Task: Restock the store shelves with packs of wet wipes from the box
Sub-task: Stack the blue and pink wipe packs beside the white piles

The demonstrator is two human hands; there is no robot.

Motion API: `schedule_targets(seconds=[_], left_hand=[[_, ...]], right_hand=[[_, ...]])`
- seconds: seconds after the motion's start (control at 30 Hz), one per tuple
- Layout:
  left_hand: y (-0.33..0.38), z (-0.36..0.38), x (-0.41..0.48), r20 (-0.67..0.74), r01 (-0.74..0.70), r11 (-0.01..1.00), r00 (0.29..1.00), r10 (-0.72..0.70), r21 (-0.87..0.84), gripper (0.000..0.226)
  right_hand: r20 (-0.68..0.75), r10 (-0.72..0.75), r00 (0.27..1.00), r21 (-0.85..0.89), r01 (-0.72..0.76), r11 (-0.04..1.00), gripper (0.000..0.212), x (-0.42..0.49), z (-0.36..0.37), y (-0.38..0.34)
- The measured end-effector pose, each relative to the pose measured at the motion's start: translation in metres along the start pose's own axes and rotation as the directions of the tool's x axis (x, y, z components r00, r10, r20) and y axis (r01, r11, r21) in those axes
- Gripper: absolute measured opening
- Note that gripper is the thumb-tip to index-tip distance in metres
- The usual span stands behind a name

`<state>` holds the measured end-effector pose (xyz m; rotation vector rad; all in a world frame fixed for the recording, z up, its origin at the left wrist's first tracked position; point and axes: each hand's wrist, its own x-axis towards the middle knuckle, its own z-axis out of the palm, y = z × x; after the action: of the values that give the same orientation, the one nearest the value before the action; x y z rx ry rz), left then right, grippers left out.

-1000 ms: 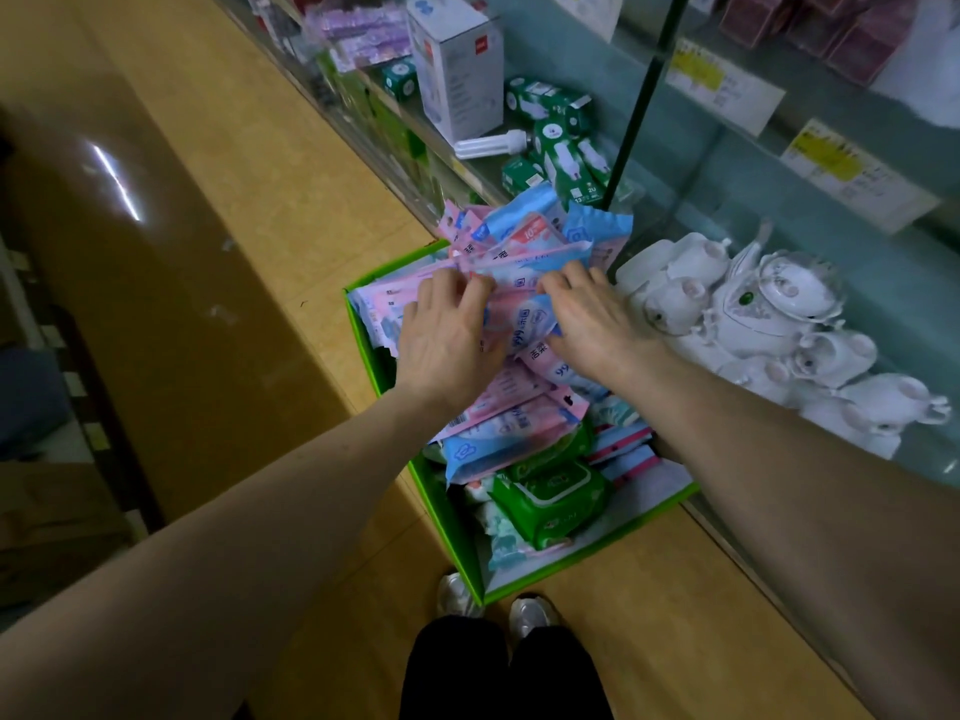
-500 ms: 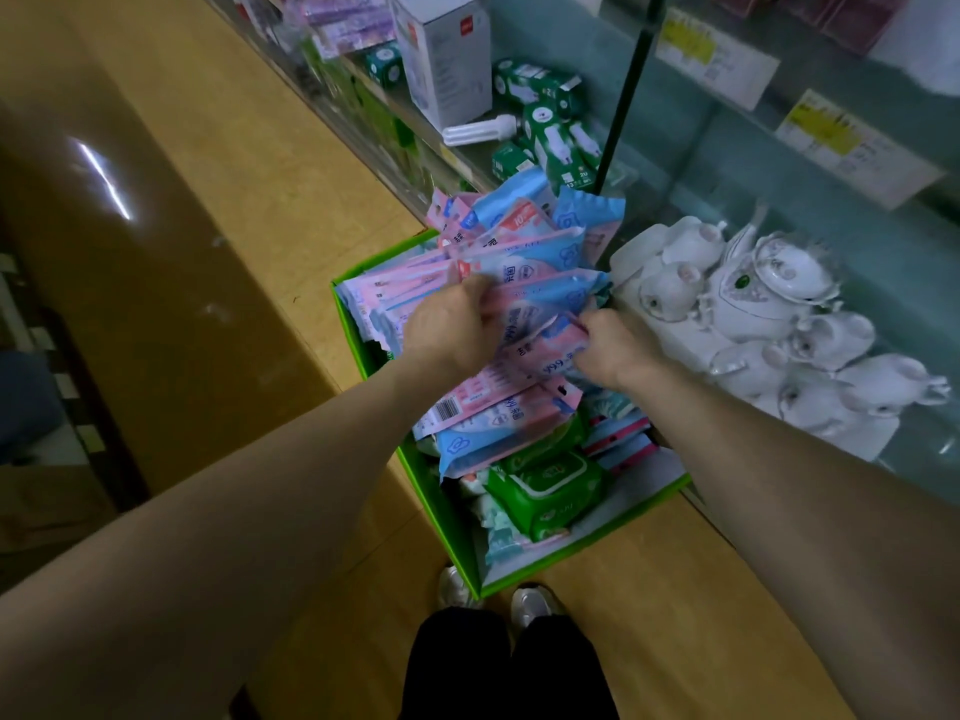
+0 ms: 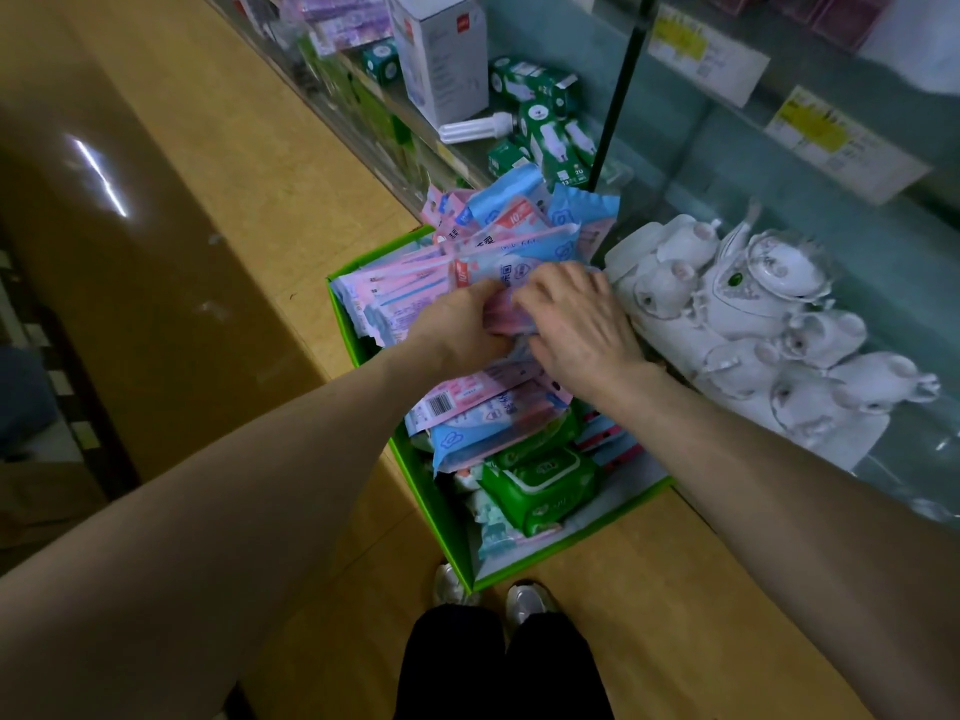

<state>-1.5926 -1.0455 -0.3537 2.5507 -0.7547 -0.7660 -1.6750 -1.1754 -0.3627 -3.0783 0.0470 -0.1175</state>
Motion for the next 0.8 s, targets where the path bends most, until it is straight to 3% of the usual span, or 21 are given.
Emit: schedule_targets(seconds=[0.13,0.17,0.23,0.27,0.3,0.4,0.5,0.6,0.7,0.8], left_hand=[[-0.006,-0.004,-0.004,0.011,-0.003,0.996,1.000,0.004,-0.089,0.067],[-0.008,-0.005,-0.006,0.027,0.010,0.986,1.000,-0.006,-0.167,0.067],[-0.012,-0.011,-0.013,0.083,0.101,0.898,0.994,-0.073,-0.428,0.063],[-0.013,-0.015,-0.017,0.120,0.165,0.821,0.986,-0.118,-0.547,0.061],[-0.014,-0.019,-0.019,0.150,0.221,0.744,0.975,-0.162,-0.631,0.059],[-0.020,-0.034,-0.022,0.250,0.325,0.609,0.946,-0.207,-0.724,0.043],[-0.019,-0.049,-0.030,0.344,0.385,0.534,0.922,-0.179,-0.753,0.060],[-0.014,-0.063,-0.038,0.409,0.425,0.453,0.902,-0.140,-0.784,0.070],[-0.007,-0.077,-0.043,0.402,0.432,0.391,0.901,-0.160,-0.813,0.059],[0.002,-0.094,-0.050,0.353,0.418,0.363,0.906,-0.234,-0.832,0.031]], right_hand=[[0.227,0.231,0.946,0.199,-0.277,0.940,0.076,0.000,-0.004,0.026],[0.286,0.263,0.921,0.373,-0.360,0.855,0.078,-0.001,-0.004,0.032],[0.412,0.296,0.862,0.693,-0.507,0.513,0.078,-0.003,-0.008,0.038],[0.468,0.298,0.832,0.753,-0.552,0.358,0.078,-0.004,-0.008,0.040],[0.501,0.297,0.813,0.770,-0.575,0.276,0.076,-0.004,-0.008,0.040],[0.515,0.297,0.804,0.792,-0.579,0.193,0.055,0.002,-0.014,0.033],[0.540,0.262,0.800,0.826,-0.564,0.019,0.046,0.012,-0.030,0.026],[0.566,0.186,0.803,0.815,-0.579,0.018,0.034,0.018,-0.051,0.020],[0.581,0.171,0.796,0.800,-0.597,0.060,0.023,0.021,-0.072,0.014],[0.576,0.190,0.795,0.794,-0.599,0.100,0.024,0.026,-0.092,0.006]])
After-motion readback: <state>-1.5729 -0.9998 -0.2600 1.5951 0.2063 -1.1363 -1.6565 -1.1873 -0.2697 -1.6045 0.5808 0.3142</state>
